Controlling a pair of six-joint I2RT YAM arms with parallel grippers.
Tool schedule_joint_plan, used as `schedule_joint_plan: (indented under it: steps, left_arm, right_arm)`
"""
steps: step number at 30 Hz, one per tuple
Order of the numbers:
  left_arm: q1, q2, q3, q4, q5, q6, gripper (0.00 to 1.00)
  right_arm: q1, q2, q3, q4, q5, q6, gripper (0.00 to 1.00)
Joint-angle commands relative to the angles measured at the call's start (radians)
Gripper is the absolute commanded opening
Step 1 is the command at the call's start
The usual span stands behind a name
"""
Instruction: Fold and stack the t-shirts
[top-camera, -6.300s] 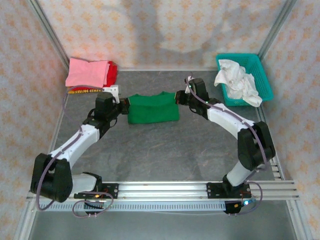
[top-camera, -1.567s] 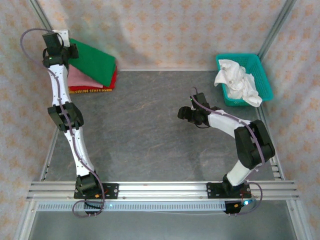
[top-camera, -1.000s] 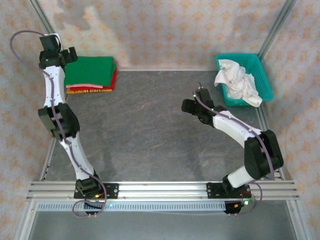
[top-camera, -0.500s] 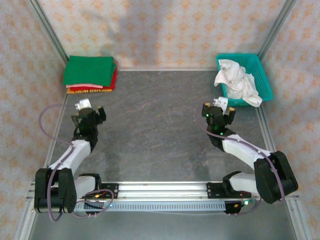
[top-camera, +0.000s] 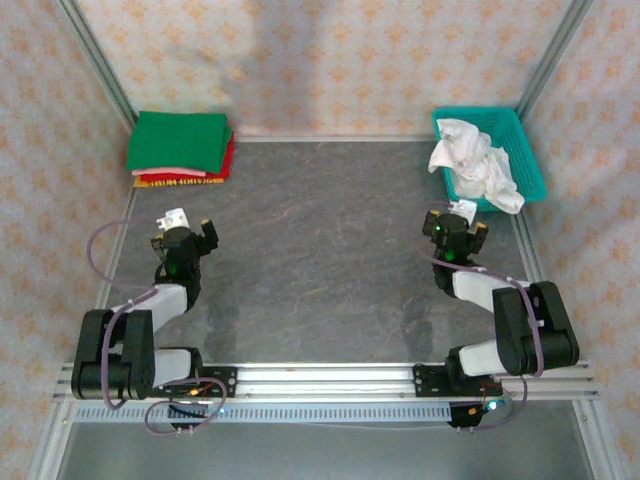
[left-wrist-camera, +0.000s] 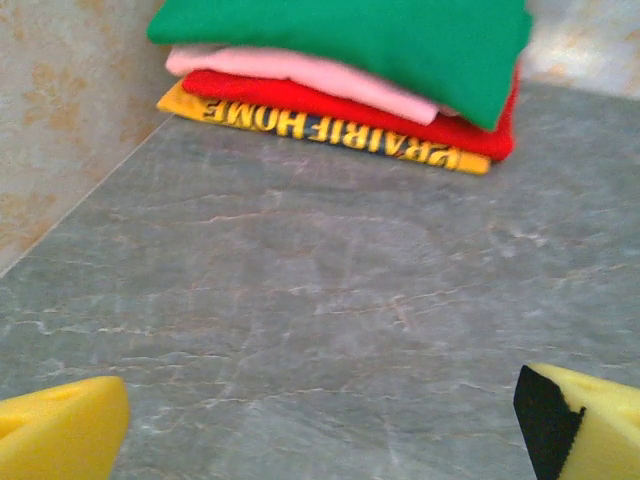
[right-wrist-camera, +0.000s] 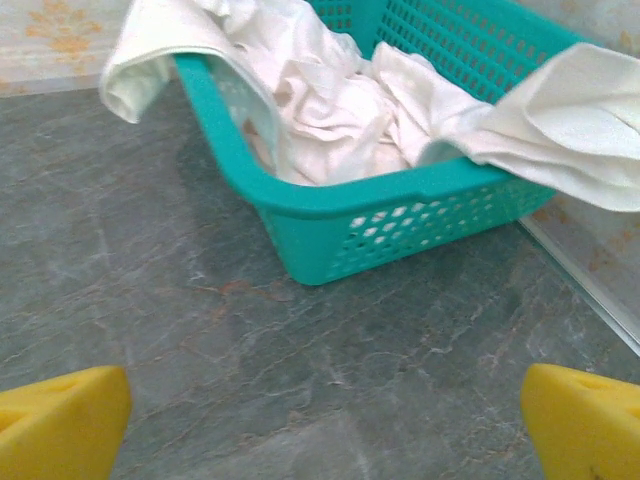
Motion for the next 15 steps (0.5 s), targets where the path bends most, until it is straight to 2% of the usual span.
schedule_joint_plan:
  steps: [1, 6, 8, 9, 12, 13, 14, 15]
  left_arm:
    - [-0.01, -0.019, -0.044, 0.131, 0.046, -0.016, 1.0]
    - [-0.015, 0.141, -0.017, 0.258, 0.103, 0.019, 1.0]
    - [-0.04, 0.141, 0.008, 0.211, 0.089, 0.043, 0.99]
    - [-0.044, 0.151, -0.003, 0.24, 0.105, 0.055, 0.99]
    - [-0.05, 0.235, -0.079, 0.472, 0.14, 0.079, 1.0]
    - [-0.05, 0.226, -0.076, 0.465, 0.137, 0.078, 1.0]
    - [-0.053, 0.2, -0.051, 0.38, 0.135, 0.082, 1.0]
    - [-0.058, 0.208, -0.025, 0.334, 0.144, 0.09, 1.0]
  right_arm:
    - [-0.006, 0.003, -0.044, 0.119, -0.101, -0.004, 1.0]
    - [-0.034, 0.079, -0.047, 0.211, -0.185, -0.028, 1.0]
    - [-0.047, 0.108, -0.052, 0.239, -0.206, -0.021, 1.0]
    - [-0.056, 0.115, -0.063, 0.257, -0.223, -0.014, 1.0]
    - [-0.076, 0.167, -0.08, 0.348, -0.26, -0.004, 1.0]
    - [-0.078, 0.152, -0.063, 0.287, -0.25, 0.005, 1.0]
    - [-0.087, 0.151, -0.048, 0.254, -0.256, 0.015, 1.0]
    - [-0.098, 0.162, -0.055, 0.282, -0.273, 0.023, 1.0]
